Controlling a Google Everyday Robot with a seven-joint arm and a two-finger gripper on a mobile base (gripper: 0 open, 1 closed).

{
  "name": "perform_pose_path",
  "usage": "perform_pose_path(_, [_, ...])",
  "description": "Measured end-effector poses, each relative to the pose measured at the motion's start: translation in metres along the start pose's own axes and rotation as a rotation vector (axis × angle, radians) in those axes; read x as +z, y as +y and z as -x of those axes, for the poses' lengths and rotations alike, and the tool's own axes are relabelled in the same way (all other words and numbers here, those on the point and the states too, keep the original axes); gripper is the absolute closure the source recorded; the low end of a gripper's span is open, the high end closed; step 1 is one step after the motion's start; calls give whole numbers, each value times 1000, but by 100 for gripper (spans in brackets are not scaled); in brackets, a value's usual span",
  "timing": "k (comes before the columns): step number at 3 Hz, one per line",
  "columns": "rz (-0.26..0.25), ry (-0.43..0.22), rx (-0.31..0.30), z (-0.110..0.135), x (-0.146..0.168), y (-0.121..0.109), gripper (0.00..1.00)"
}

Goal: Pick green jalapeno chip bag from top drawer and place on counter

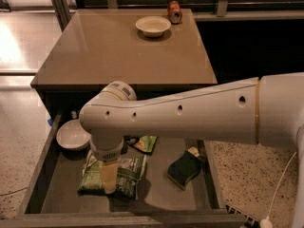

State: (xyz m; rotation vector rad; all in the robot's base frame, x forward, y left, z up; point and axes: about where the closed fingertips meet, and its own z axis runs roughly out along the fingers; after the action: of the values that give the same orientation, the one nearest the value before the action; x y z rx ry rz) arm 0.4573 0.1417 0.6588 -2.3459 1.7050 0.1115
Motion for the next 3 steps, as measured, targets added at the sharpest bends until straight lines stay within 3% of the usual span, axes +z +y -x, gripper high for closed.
perform_pose_path(1, [24,37,63,-20,12,-9,0])
perform_pose_path(2, [47,42,42,-22,20,11,0])
perform_pose_path(3, [50,40,48,-25,23,11,0])
